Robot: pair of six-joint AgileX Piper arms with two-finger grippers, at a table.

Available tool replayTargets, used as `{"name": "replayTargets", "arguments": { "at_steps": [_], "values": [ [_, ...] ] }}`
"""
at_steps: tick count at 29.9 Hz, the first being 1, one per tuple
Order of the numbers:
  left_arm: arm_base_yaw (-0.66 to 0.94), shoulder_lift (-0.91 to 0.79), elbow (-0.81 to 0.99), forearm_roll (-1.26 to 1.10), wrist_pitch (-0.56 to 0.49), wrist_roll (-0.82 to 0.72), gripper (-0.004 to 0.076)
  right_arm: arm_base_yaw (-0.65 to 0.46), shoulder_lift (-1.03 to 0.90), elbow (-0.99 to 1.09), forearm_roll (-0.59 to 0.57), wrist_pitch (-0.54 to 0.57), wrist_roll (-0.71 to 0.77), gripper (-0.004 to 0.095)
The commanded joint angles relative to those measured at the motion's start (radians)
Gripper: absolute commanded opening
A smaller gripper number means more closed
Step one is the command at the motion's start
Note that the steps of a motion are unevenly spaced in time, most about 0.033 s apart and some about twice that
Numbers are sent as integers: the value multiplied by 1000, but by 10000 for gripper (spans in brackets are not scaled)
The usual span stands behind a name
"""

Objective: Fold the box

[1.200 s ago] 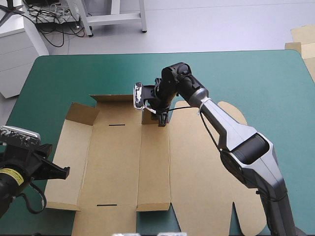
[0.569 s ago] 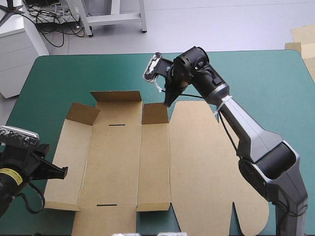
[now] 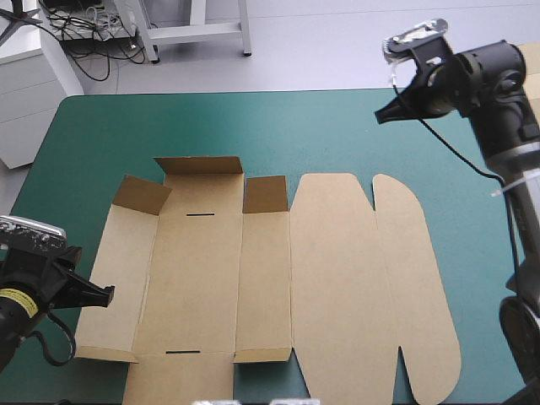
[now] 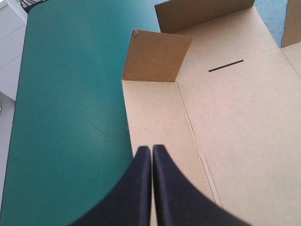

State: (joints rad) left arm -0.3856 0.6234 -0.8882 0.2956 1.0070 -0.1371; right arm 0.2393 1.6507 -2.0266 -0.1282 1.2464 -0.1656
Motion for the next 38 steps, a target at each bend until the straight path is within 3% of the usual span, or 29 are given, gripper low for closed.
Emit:
{"name": "replayTargets", "arguments": {
  "at_steps": [1,7,16,25,32,38],
  "values": [
    [-5,5,-35,25,-52,-9,-10,-70,-126,144,35,7,3,-20],
    [-5,25,-35,25,-48,-7,-10,-94,-324,490,64,-1,-8,-19],
    [-5,121,-35,14,-50,-7,-10,-92,-702,841,160,-94,4,-20],
    [-5,200,-35,-196,-62,137,17,-92,-975,994,162,-106,33,-20],
    [-5,357,-87,-365,-104,234,17,-92,-1037,1057,162,-104,38,-20],
    [8,506,-209,-516,-46,381,17,-92,-1038,1097,162,-100,38,-20]
  ]
}}
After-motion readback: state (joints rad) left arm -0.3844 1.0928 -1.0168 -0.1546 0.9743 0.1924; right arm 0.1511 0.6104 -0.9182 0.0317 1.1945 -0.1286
